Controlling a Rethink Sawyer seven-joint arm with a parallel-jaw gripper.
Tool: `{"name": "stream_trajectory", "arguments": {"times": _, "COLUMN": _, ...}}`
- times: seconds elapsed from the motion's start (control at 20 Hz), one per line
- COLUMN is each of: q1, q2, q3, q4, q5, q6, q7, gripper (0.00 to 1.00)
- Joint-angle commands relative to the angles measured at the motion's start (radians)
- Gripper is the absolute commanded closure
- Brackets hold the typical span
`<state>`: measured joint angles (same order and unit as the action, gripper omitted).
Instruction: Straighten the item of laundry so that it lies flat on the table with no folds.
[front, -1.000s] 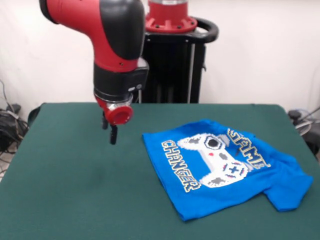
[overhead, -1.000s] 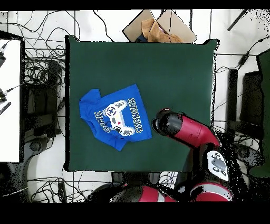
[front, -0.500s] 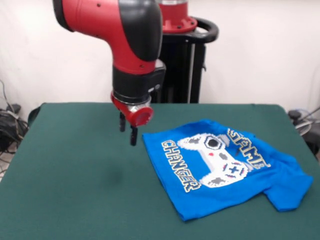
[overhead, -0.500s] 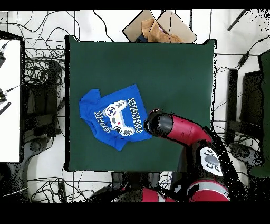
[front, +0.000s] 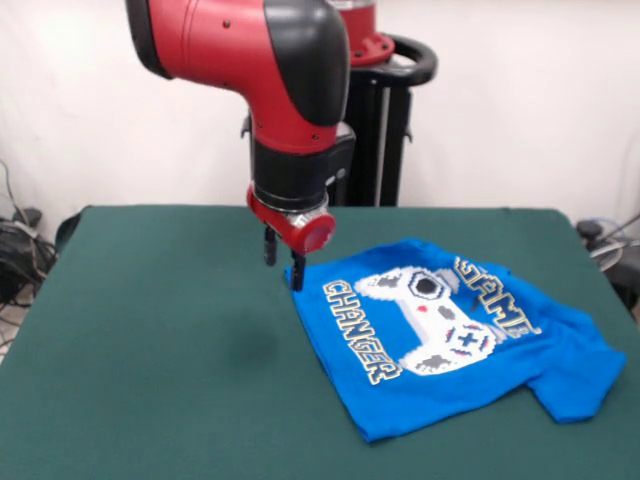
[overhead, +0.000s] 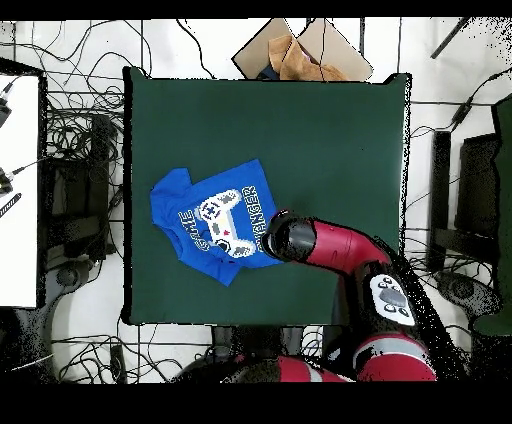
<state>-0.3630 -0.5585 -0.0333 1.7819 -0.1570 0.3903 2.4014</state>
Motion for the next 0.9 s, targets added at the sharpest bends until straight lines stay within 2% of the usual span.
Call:
{"name": "stream_trajectory", "arguments": {"times": 0.05, "q1": -0.019, "q2": -0.015, "q3": 0.132, "q4": 0.063, "q5": -0.038, "q6": -0.007, "q7": -0.051, "gripper": 0.00}}
{"name": "stream_trajectory", "arguments": {"times": 0.2, "q1": -0.008, "q2": -0.035, "q3": 0.141, "q4": 0.079, "q5": -0.035, "q6": 0.001, "q7": -0.027, "gripper": 0.00}}
{"name": "stream_trajectory", "arguments": {"times": 0.5, "q1": 0.016, "q2": 0.043, "q3": 0.135, "q4": 0.064, "q5": -0.050, "q6": -0.088, "q7": 0.019, "gripper": 0.00}}
{"name": "stream_trajectory", "arguments": {"times": 0.9, "q1": 0.062, "q2": 0.038, "q3": 0.129, "q4": 0.086, "q5": -0.040, "q6": -0.096, "q7": 0.039, "gripper": 0.00}}
